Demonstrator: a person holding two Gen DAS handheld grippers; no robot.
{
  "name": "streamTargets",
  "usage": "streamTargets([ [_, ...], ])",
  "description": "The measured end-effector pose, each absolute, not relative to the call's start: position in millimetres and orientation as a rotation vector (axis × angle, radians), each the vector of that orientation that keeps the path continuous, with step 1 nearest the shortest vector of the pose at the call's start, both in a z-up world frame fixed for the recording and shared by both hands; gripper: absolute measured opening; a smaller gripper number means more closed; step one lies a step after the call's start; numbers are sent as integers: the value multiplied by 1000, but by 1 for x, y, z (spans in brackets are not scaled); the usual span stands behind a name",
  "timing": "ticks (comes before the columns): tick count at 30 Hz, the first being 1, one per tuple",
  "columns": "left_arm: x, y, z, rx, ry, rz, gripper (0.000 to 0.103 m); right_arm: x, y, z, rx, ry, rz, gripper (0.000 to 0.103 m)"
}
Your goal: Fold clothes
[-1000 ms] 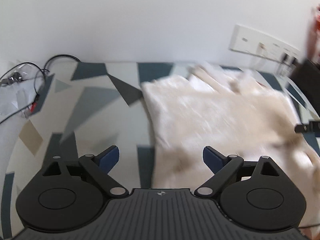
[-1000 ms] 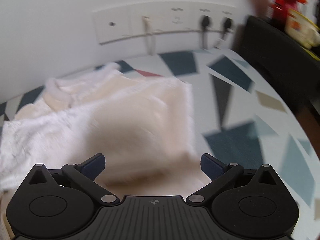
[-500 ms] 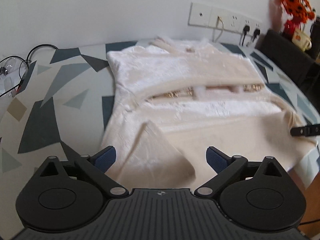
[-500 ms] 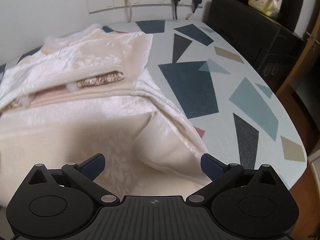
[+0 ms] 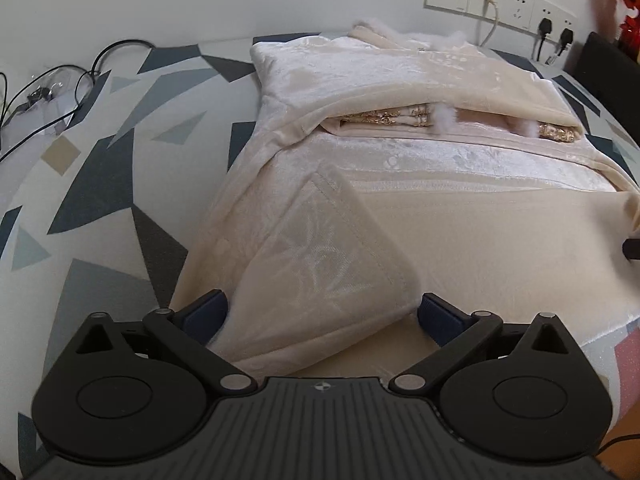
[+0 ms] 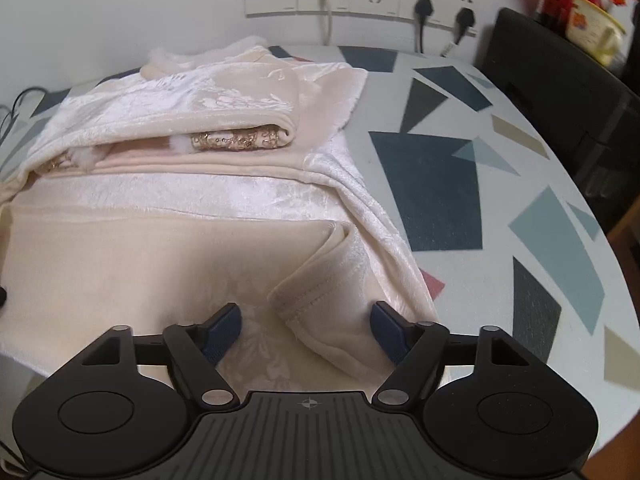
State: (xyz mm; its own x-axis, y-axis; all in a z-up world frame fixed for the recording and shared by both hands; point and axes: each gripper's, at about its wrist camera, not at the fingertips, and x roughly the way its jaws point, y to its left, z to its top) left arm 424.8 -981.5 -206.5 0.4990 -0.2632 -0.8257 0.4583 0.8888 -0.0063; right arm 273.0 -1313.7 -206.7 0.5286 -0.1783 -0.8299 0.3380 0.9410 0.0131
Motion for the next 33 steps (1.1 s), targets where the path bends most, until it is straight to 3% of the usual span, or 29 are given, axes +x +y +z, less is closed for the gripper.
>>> streamTargets([
  [2, 424, -985, -206, 225, 965, -411, 103, 276, -1320, -211, 200, 973, -320, 92],
  [14, 417, -986, -207, 211, 932, -385, 103, 269, -1324, -214, 189, 952, -275, 92],
  [18, 413, -987, -208, 201, 918, -360, 103, 269, -1323, -217, 189, 969, -253, 102],
  [33, 410, -986, -209, 195, 900, -356, 103, 271, -1321, -217, 188, 974, -257, 102],
])
